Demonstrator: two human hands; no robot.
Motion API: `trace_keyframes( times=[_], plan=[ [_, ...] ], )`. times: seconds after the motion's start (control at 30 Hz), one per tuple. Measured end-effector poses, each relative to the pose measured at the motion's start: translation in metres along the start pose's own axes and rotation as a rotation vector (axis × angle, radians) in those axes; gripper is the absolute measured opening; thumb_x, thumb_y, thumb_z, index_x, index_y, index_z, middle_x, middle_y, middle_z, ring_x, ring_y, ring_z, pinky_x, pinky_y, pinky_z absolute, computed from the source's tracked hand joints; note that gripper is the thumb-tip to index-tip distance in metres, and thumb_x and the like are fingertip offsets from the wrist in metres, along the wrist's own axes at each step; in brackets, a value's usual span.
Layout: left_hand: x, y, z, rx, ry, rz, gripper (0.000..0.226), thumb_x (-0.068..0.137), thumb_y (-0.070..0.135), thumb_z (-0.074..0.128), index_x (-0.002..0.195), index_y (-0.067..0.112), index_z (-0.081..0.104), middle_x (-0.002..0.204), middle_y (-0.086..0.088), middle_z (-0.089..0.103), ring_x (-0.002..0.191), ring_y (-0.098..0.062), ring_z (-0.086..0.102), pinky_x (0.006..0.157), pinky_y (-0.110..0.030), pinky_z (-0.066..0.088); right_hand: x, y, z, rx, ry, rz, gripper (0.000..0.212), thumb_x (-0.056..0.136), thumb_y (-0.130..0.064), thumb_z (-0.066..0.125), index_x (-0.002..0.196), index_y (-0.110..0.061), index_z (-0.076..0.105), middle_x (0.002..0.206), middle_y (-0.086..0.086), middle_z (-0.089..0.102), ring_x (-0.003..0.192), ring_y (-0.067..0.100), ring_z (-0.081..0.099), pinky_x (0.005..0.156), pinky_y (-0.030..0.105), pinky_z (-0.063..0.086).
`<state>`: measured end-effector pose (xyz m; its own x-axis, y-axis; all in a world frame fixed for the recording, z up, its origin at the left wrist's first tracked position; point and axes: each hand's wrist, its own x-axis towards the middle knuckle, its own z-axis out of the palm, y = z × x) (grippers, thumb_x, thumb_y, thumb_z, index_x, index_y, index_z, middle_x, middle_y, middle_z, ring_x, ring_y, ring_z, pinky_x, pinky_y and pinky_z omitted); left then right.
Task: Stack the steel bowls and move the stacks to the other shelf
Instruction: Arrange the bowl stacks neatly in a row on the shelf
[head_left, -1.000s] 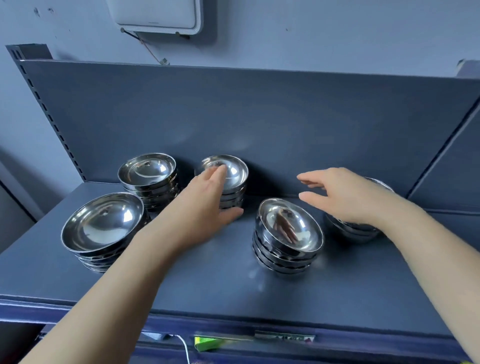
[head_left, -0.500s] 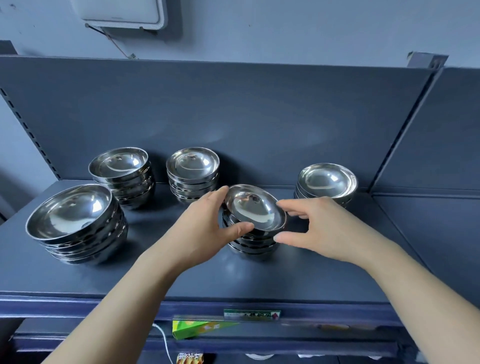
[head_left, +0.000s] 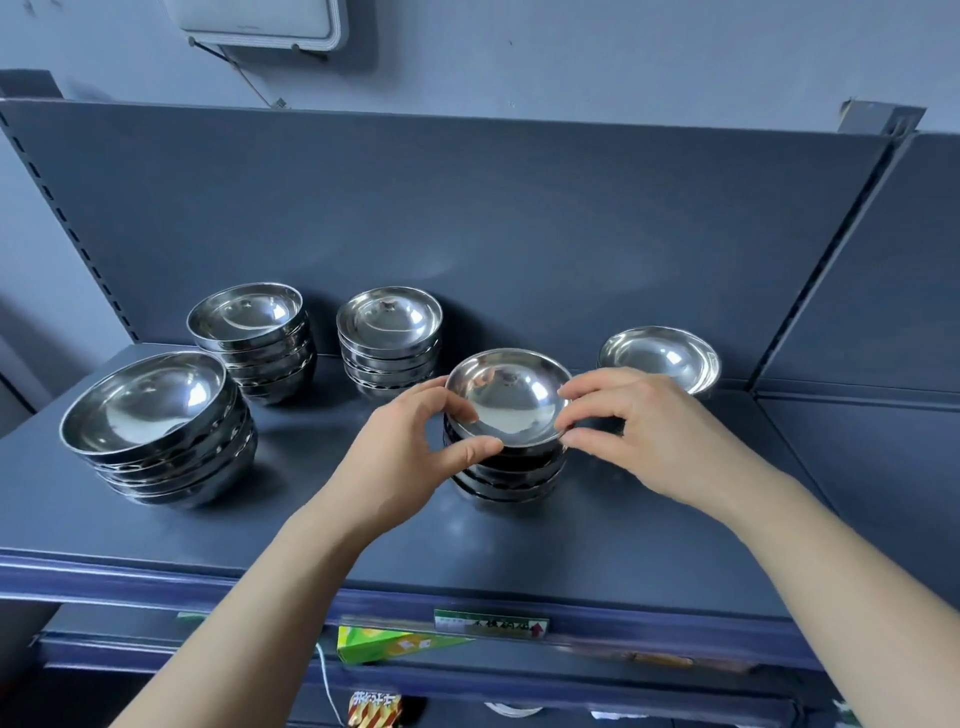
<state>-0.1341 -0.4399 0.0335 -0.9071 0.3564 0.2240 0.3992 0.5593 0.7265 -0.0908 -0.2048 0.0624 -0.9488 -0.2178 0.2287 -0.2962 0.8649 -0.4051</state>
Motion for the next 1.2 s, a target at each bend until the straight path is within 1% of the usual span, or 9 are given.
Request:
trace_keyframes(
  times=[0.1,0.17,0.33,0.43,0.53,0.77,0.93,1.1,1.2],
  plan=[
    [-0.005,-0.007,0.005,0.0,-0.043,-0.046,0.036,0.074,0.053,0.069,0.102,0.032,0.06,0.126,0.023,0.053,0.111,0.003,0.048,0.097,-0.019,0.038,0.0,0.004,0.009,0.008,-0.015,0.0,0.013,0.088,-0.028,0.071,0.099,-0.027,0.078,0.121,-0.013,0.062,0.112,0.005,0.054,0.079,0.001,0.03],
    [-0.006,-0.011,0.005,-0.012,-0.068,-0.049,0.059,0.068,0.065,0.062,0.117,0.033,0.054,0.127,0.021,0.054,0.118,0.001,0.049,0.103,-0.027,0.041,-0.001,0.006,0.011,0.067,0.017,0.03,0.021,0.086,-0.03,0.073,0.107,-0.03,0.075,0.126,-0.016,0.058,0.112,0.0,0.051,0.08,0.001,0.031],
    [-0.008,-0.011,0.007,-0.094,-0.134,-0.166,0.128,0.048,0.064,0.076,0.151,0.033,0.007,0.148,0.014,0.037,0.131,-0.008,0.043,0.109,-0.036,0.039,-0.005,0.015,0.02,0.247,-0.081,0.211,0.098,0.069,-0.046,0.083,0.15,-0.037,0.029,0.136,-0.028,0.038,0.125,-0.006,0.042,0.109,0.025,0.037],
    [-0.01,-0.013,0.015,-0.047,-0.15,-0.129,0.117,0.062,0.04,0.085,0.151,0.033,0.009,0.131,0.023,0.043,0.122,-0.006,0.049,0.103,-0.027,0.041,-0.005,0.019,0.035,0.261,-0.146,0.261,0.113,0.058,-0.059,0.08,0.149,-0.05,0.014,0.143,-0.017,0.048,0.127,0.001,0.049,0.105,0.036,0.046],
    [-0.011,-0.018,0.018,-0.066,-0.106,-0.11,0.102,0.068,0.029,0.084,0.147,0.035,0.02,0.126,0.027,0.047,0.113,-0.002,0.051,0.098,-0.021,0.041,-0.004,0.02,0.042,0.339,-0.109,0.263,0.108,0.064,-0.045,0.084,0.149,-0.048,0.017,0.128,-0.014,0.061,0.112,-0.003,0.06,0.1,0.034,0.051],
    [-0.009,-0.023,0.017,-0.036,-0.039,-0.06,0.08,0.067,0.029,0.085,0.13,0.045,0.039,0.113,0.034,0.054,0.116,0.003,0.051,0.096,-0.024,0.043,0.0,0.018,0.041,0.292,-0.054,0.235,0.101,0.066,-0.044,0.083,0.148,-0.045,0.024,0.128,-0.017,0.061,0.124,0.001,0.053,0.11,0.034,0.041],
    [-0.007,-0.027,0.016,-0.054,-0.038,-0.064,0.079,0.065,0.03,0.086,0.13,0.041,0.043,0.116,0.03,0.057,0.115,0.006,0.051,0.101,-0.026,0.043,-0.001,0.017,0.041,0.314,-0.034,0.243,0.098,0.066,-0.039,0.085,0.146,-0.045,0.028,0.116,-0.018,0.064,0.116,-0.002,0.057,0.105,0.033,0.045],
    [-0.005,-0.026,0.016,-0.046,-0.035,-0.058,0.078,0.063,0.027,0.088,0.126,0.042,0.044,0.108,0.035,0.057,0.106,0.018,0.049,0.096,-0.017,0.04,0.001,0.014,0.039,0.28,-0.024,0.227,0.102,0.058,-0.055,0.077,0.145,-0.051,0.024,0.119,-0.013,0.063,0.121,0.011,0.054,0.103,0.04,0.047],
    [-0.004,-0.026,0.018,-0.045,-0.036,-0.061,0.078,0.064,0.029,0.087,0.128,0.039,0.043,0.115,0.031,0.058,0.11,0.007,0.052,0.095,-0.02,0.04,0.002,0.012,0.034,0.27,0.001,0.191,0.094,0.066,-0.041,0.082,0.144,-0.048,0.03,0.117,-0.014,0.065,0.116,0.006,0.058,0.101,0.034,0.048]
  ],
)
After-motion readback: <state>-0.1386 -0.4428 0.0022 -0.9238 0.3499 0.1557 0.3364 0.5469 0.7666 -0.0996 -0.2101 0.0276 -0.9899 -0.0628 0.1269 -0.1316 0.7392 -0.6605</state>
